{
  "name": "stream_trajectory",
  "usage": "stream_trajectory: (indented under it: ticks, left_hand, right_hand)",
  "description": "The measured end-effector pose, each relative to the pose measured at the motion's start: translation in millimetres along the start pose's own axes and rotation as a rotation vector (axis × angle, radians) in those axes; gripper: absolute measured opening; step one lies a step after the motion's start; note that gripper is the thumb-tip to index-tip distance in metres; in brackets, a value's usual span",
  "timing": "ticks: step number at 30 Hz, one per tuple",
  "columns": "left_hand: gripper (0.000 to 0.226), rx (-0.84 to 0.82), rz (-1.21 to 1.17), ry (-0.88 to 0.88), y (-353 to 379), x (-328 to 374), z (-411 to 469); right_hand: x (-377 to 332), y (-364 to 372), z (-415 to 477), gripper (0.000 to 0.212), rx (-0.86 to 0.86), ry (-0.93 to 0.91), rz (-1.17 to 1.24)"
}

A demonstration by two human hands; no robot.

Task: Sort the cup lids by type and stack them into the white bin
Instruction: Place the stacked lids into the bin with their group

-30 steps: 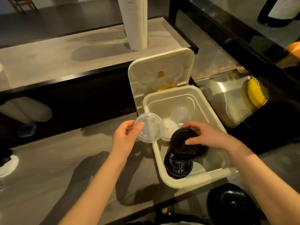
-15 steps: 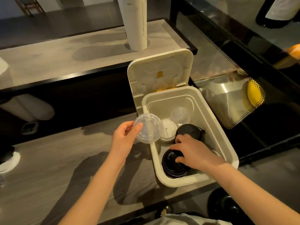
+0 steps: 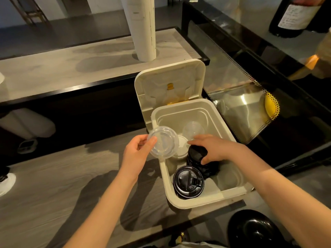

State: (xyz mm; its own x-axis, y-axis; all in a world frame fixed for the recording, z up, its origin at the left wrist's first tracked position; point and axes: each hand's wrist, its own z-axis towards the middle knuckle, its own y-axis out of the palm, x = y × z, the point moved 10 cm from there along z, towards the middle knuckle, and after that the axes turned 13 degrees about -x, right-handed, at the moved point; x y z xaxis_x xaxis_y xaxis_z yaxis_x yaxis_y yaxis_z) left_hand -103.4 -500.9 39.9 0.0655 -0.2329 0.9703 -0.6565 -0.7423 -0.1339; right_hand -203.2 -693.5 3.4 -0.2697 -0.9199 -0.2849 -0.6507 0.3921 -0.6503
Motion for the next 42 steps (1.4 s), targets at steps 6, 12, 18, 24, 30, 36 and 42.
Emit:
stream_trajectory:
  ticks: [6,12,18,24,30,36,42]
  left_hand:
    - [0.028,-0.016,-0.009,0.007,8,0,2]
    - [0.02,-0.001,0.008,0.008,9,3,2]
    - [0.041,0.021,0.12,-0.041,14,17,21]
    - [0.048,-0.056,0.154,-0.109,47,30,47]
    - [0.046,-0.085,0.352,-0.018,55,43,51]
    - [0.042,-0.024,0.869,0.158,40,44,38]
    - [0.048,-0.175,0.963,0.174,39,25,34]
  right_hand:
    - [5,-4,-12,0.08,0.095,0.064,-0.063]
    - [7,7,-25,0.08,0.178,0.096,-0.062]
    - [-12,-48,-53,0.064,0.51,-0.164,0.223]
    - [-40,-68,-50,0.096,0.479,-0.391,0.465]
    - [2,-82,-38,0.082,0.597,-0.167,0.553]
    - [22,-79,4,0.084,0.508,0.105,0.392]
    - [29,-67,26,0.078,0.414,0.257,0.21]
